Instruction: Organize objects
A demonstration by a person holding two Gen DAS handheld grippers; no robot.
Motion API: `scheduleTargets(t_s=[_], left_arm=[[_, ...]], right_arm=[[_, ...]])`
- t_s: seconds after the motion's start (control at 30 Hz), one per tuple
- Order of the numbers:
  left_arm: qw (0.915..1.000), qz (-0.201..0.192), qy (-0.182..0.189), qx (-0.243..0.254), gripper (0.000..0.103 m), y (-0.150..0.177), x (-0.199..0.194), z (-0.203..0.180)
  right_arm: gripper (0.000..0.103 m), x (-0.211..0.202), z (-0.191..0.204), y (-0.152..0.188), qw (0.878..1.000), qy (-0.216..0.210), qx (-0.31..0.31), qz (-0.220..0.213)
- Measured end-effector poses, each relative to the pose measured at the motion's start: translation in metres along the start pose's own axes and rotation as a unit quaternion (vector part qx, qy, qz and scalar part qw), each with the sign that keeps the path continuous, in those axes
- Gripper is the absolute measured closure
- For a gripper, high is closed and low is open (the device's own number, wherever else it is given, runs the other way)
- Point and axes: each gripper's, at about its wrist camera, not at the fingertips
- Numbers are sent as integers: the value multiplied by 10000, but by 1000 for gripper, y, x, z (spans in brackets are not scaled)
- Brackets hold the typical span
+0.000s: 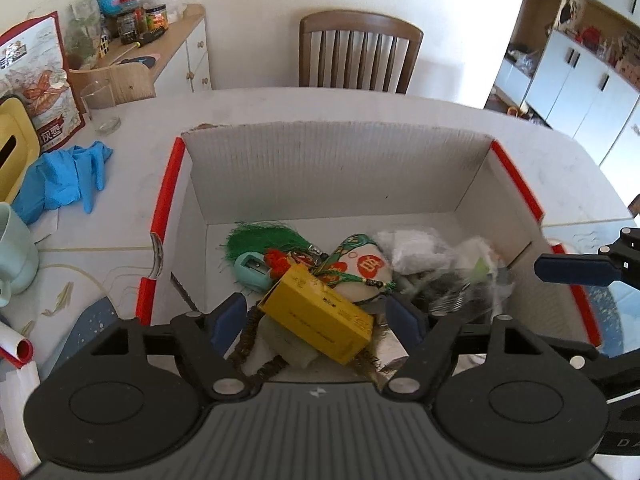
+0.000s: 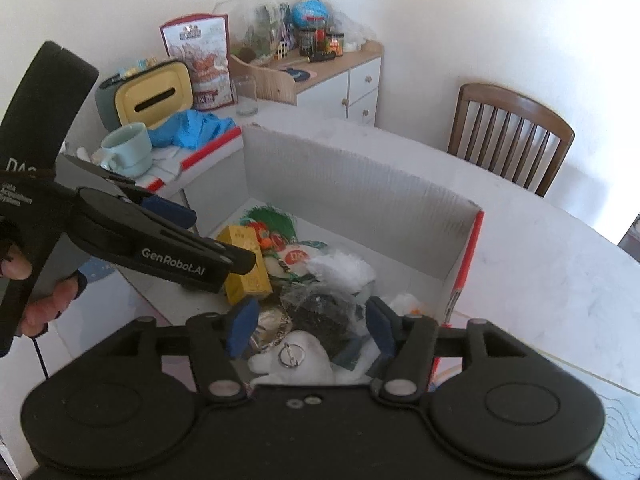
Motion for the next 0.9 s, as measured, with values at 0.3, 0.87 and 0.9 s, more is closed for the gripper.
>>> scheduleTargets(t_s=[0.3, 0.87, 0.9], left_arm=[[9994, -335, 43, -117, 23, 3, -40, -14], [9942, -1062, -139, -98, 6, 19, -112, -62], [9940, -1085, -128, -97, 4, 20, -114, -64]], right_arm=[[41, -34, -5, -2, 9991, -150, 116, -368], [26, -107, -36, 19, 9924, -497, 394, -1056], [25, -111, -40, 21, 9916, -536, 428, -1093]])
Point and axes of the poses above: each gripper's, at about its wrist camera, not at the fingertips, and x roughly the way its jaws point, z to its left, y to its underside, and after that the axes turned 2 degrees about -x, right-handed
